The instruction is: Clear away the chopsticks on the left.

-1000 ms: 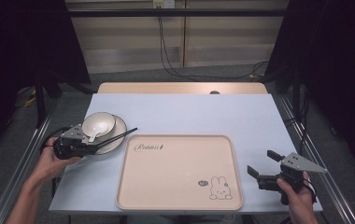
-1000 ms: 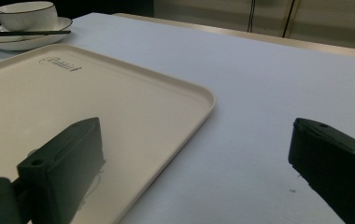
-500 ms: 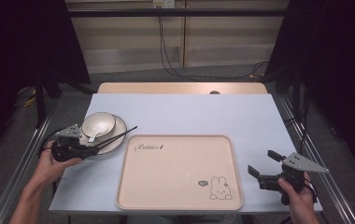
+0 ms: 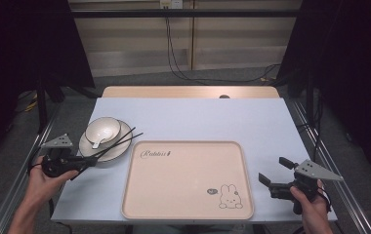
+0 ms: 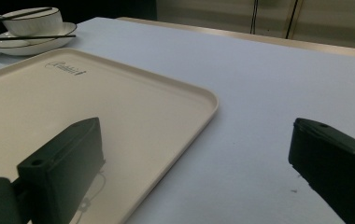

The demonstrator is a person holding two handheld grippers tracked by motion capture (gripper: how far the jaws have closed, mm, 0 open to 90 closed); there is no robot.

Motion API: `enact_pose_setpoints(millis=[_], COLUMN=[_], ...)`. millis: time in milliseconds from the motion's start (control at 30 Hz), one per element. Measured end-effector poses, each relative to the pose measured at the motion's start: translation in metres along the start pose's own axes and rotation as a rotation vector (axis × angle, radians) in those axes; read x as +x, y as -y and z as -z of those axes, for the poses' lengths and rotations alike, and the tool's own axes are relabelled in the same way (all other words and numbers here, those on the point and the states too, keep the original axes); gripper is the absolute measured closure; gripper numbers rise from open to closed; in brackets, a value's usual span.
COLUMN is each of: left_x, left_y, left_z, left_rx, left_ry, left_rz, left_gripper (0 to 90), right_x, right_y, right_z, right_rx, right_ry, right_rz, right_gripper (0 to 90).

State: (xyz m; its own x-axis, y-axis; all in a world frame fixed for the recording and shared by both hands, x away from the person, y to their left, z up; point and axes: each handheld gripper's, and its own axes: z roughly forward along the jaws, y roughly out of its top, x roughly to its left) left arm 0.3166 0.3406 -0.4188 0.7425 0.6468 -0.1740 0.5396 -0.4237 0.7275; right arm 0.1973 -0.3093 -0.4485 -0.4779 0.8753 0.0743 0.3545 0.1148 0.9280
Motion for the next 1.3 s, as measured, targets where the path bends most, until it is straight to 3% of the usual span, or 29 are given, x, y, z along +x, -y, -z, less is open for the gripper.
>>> enact_pose_setpoints(millis=[267,433,667,933,1033,1100,1233,1300], left_x=[-0.021,-0.036,-0.057,-0.086,-0.094,-0.101,-0.112,-0.119], left_y=[0.006,0.008,0.014,0.01,0.007,0.006,0.003,-0.001], left_z=[0.003,0.0,0.002,0.005,0.002,-0.002,-0.01,-0.021], left_rx=[-0.046,-0.044,-0.06,-0.071,-0.083,-0.086,-0.078,-0.072], left_ry=[0.0,0.006,-0.038,-0.102,-0.113,-0.098,-0.095,-0.098], left_rz=[0.078,0.099,0.131,0.219,0.245,0.264,0.272,0.288], left_gripper=[86.0,86.0,86.0,86.0,86.0,86.0,85.9,85.9], right_x=[0.001,0.002,0.002,0.003,0.003,0.003,0.003,0.003], right_y=[0.0,0.0,0.0,-0.001,-0.001,-0.001,-0.001,-0.001], right_z=[0.0,0.001,0.001,0.0,-0.001,-0.001,-0.001,-0.001], right_rx=[-0.001,-0.004,-0.006,-0.001,0.0,-0.001,-0.005,-0.004], right_ry=[-0.002,-0.006,-0.009,-0.009,-0.009,-0.013,-0.012,-0.012], right_rz=[0.001,0.007,0.009,0.004,0.006,0.007,0.006,0.006], right_gripper=[2.9,2.9,2.9,2.9,2.9,2.9,2.9,2.9])
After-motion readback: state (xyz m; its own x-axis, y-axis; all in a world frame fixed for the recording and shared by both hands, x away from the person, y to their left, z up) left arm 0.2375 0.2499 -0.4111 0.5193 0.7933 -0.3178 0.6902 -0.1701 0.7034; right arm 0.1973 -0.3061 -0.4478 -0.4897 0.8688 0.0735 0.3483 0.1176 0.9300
